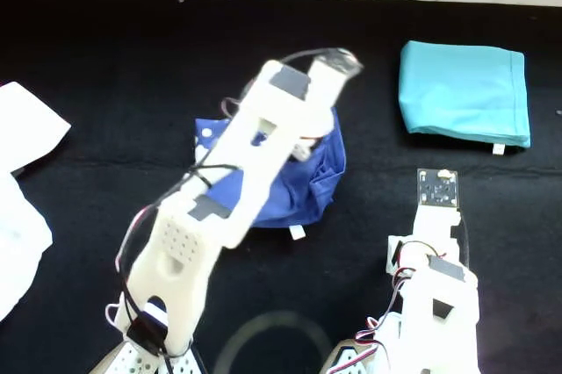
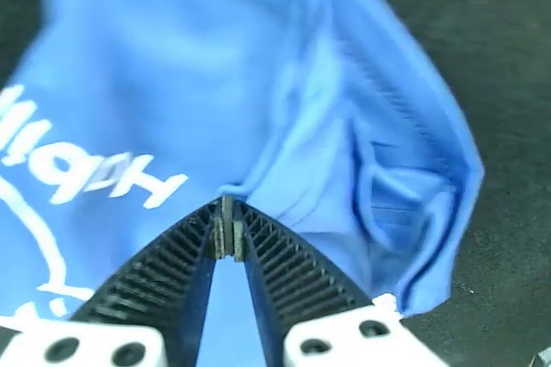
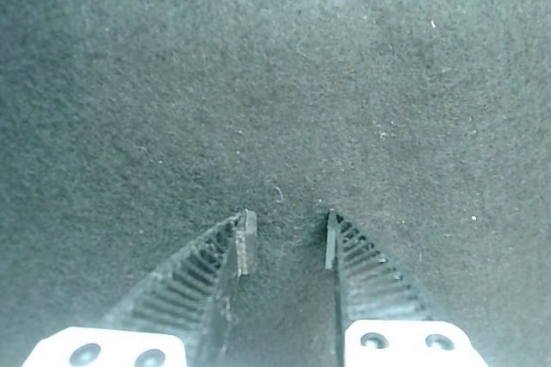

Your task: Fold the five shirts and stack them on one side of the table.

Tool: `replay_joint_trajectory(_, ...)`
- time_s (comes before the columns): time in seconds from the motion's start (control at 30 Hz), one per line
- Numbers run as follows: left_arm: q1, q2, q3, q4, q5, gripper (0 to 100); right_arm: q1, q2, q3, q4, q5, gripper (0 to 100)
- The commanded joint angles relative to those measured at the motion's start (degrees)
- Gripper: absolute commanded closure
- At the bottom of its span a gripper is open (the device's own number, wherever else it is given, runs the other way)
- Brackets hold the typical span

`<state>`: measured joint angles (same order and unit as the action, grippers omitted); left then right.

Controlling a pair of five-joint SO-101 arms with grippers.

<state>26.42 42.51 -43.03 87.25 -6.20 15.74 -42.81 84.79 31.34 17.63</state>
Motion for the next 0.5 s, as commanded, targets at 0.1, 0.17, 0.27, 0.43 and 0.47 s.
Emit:
replay_joint_trajectory(0.1, 10.3, -1.2, -0.2, 2.4, 4.1, 99, 0.6, 0.0, 0.8, -1.2, 0.2, 85.4)
replay_joint_trajectory(0.17, 12.4, -1.5, -0.5, 4.4, 4.5, 99, 0.6, 0.0, 0.8, -1.2, 0.2, 85.4)
replay_joint_trajectory(0.27, 13.1, -2.8, -4.1, 7.7, 4.6, 99, 0.6, 0.0, 0.8, -1.2, 0.2, 85.4)
replay_joint_trajectory(0.43, 11.6, -7.0, -11.6, 10.6, 4.6, 99, 0.6, 0.0, 0.8, -1.2, 0.2, 85.4)
replay_joint_trajectory(0.47, 10.7, -7.4, -12.5, 10.6, 4.4, 99, 0.6, 0.0, 0.8, -1.2, 0.2, 85.4)
